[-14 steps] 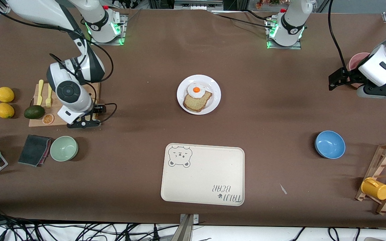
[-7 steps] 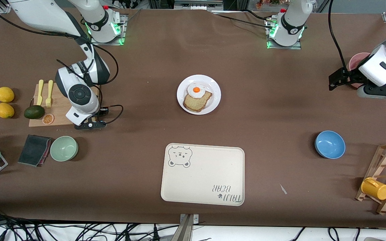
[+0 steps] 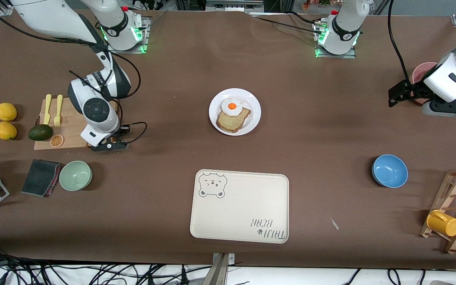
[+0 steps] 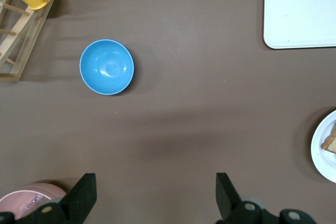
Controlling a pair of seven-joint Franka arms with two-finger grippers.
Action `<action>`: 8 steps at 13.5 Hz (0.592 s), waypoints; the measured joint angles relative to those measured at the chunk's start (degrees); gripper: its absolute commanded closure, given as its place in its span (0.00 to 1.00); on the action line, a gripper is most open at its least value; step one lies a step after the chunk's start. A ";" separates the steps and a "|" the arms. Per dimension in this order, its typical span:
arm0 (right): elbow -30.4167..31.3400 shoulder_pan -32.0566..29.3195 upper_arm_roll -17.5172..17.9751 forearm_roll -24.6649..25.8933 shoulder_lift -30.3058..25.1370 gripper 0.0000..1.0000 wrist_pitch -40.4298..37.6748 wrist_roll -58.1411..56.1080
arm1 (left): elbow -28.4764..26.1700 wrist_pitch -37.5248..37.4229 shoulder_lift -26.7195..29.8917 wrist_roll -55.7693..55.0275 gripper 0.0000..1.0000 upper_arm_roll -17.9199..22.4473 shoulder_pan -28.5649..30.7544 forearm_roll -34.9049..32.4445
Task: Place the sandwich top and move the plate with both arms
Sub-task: 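Grasp the bread slice edge with the right gripper and lift it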
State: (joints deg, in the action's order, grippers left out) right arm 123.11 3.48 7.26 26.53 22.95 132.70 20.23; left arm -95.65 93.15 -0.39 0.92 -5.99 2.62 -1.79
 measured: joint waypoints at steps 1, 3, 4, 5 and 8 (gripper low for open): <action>0.06 -0.01 -0.19 0.21 0.00 0.51 0.01 0.00 | 0.00 0.02 0.00 0.00 0.00 0.06 0.01 0.00; 0.17 -0.03 -0.73 0.58 0.00 0.55 0.13 0.00 | 0.00 0.19 0.00 0.00 0.00 0.11 0.05 0.00; 0.33 -0.06 -0.86 0.63 0.00 0.58 0.31 0.00 | 0.00 0.29 0.00 0.00 0.00 0.11 0.06 0.00; 0.51 -0.07 -0.91 0.70 0.00 0.63 0.64 0.00 | 0.00 0.32 -0.01 0.00 0.00 0.11 0.06 0.00; 0.66 -0.07 -1.09 0.91 -0.01 0.90 1.05 0.00 | 0.00 0.41 -0.02 0.00 0.00 0.09 0.06 0.00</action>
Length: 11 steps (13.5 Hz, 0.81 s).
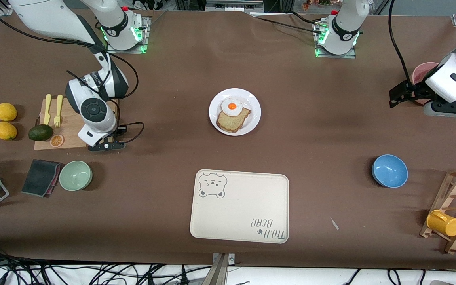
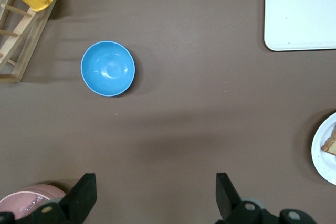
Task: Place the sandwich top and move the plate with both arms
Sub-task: 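Grasp the bread slice edge with the right gripper and lift it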
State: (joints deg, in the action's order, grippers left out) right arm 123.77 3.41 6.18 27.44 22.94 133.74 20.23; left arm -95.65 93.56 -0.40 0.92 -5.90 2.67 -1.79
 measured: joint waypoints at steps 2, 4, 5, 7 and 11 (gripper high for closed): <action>0.00 0.00 0.00 0.03 -0.03 1.00 0.00 0.00 | 0.00 0.50 -0.02 0.00 0.00 -0.06 -0.02 0.00; 0.01 0.00 0.00 0.03 -0.09 1.00 -0.04 0.00 | 0.00 0.76 -0.05 0.00 0.00 -0.08 -0.03 0.00; 0.01 0.00 0.00 0.03 -0.09 1.00 -0.04 0.00 | 0.00 0.78 -0.06 0.00 0.00 -0.08 -0.02 0.00; 0.00 0.00 0.00 0.03 -0.15 1.00 -0.05 0.00 | 0.00 0.80 -0.07 0.00 0.00 -0.06 0.00 0.00; -2.09 0.01 0.65 0.06 -0.50 1.00 -0.51 -0.13 | 0.00 0.80 -0.09 0.00 0.00 -0.06 0.00 0.00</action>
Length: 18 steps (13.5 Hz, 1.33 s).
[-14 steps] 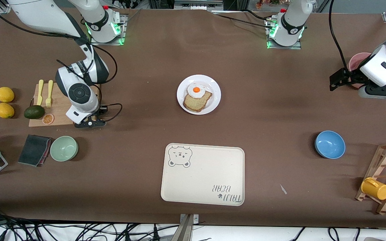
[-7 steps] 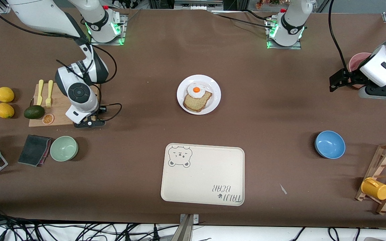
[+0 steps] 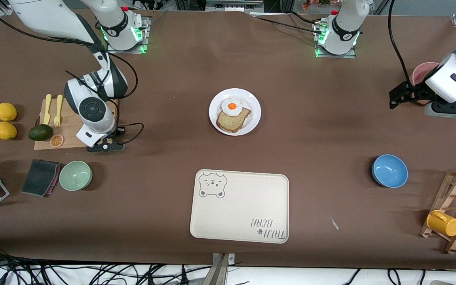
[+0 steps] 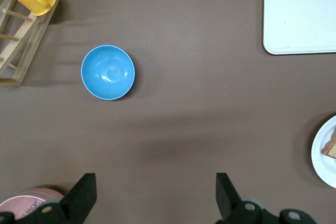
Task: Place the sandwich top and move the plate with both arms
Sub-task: 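Grasp the bread slice edge with the right gripper and lift it, then carry the bread slice with the right gripper over the white plate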
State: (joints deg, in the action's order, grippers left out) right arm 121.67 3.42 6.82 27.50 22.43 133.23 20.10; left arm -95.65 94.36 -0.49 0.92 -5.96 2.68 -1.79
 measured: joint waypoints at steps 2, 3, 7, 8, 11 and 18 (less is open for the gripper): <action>-3.88 0.04 2.81 -0.03 -0.49 1.00 -5.83 0.20 | 0.00 0.00 0.00 0.00 0.00 0.00 0.00 0.00; -6.18 0.08 4.69 -0.41 -0.80 1.00 -9.39 0.44 | 0.00 0.00 0.00 0.00 0.00 0.00 0.00 0.00; -14.18 1.47 10.56 -6.53 -1.31 1.00 -18.22 2.27 | 0.00 0.00 0.00 0.00 0.00 0.00 0.01 0.00; -15.42 2.79 10.99 -7.43 -1.22 1.00 -18.90 3.94 | 0.00 0.00 0.00 0.00 0.00 0.00 0.01 0.00; -17.62 8.94 11.33 -11.35 -0.42 1.00 -19.32 11.88 | 0.00 0.00 0.00 0.00 0.00 0.00 0.03 0.00; -26.77 23.40 11.57 -19.47 3.55 1.00 -22.99 34.06 | 0.00 0.00 0.00 0.00 0.00 0.11 0.15 0.00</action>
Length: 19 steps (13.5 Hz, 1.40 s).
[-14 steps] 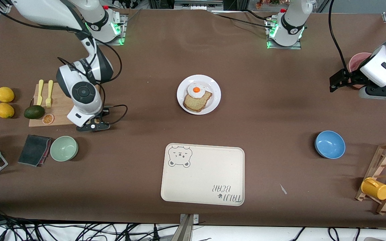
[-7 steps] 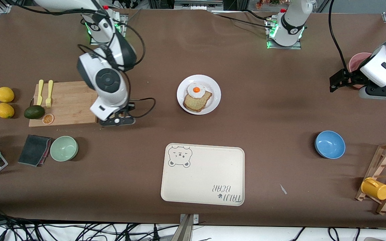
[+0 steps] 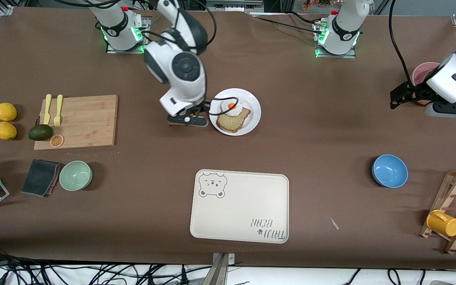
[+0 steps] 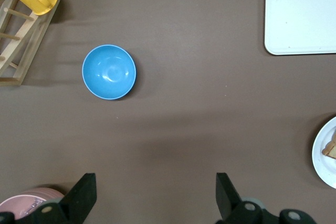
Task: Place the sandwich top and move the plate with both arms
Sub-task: 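Carry the bread slice with the right gripper over the white plate, then lower the bread slice onto the egg and bread, open the right gripper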
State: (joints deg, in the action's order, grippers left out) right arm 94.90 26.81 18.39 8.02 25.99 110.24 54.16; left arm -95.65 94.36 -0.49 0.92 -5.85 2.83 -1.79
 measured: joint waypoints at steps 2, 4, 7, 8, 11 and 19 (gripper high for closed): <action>-3.49 3.96 0.02 -0.02 3.27 1.00 0.03 6.75 | -0.01 0.00 0.00 0.00 0.00 0.00 0.02 0.00; -7.26 6.85 0.00 -0.02 6.74 1.00 0.13 11.64 | -0.03 0.00 -0.01 0.00 0.00 0.00 0.02 0.00; -11.11 9.30 -0.04 -0.02 10.87 1.00 0.18 15.79 | -0.03 0.00 -0.01 0.00 0.00 0.00 0.02 0.00; -11.78 9.60 -0.05 -0.02 11.91 1.00 0.50 16.33 | -0.03 0.00 -0.01 0.00 0.00 0.00 0.02 0.00; -12.49 10.25 -0.11 -0.01 13.83 1.00 3.47 18.08 | -0.03 0.00 -0.01 0.00 0.00 0.00 0.03 0.00; -12.65 10.91 -0.36 -0.01 15.43 0.47 8.06 19.35 | -0.04 0.00 -0.01 0.00 0.00 0.00 0.03 0.00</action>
State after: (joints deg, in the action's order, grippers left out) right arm 82.25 37.73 18.04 8.01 41.41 118.31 73.51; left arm -95.68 94.36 -0.50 0.92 -5.85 2.86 -1.79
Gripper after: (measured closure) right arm 0.771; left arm 0.000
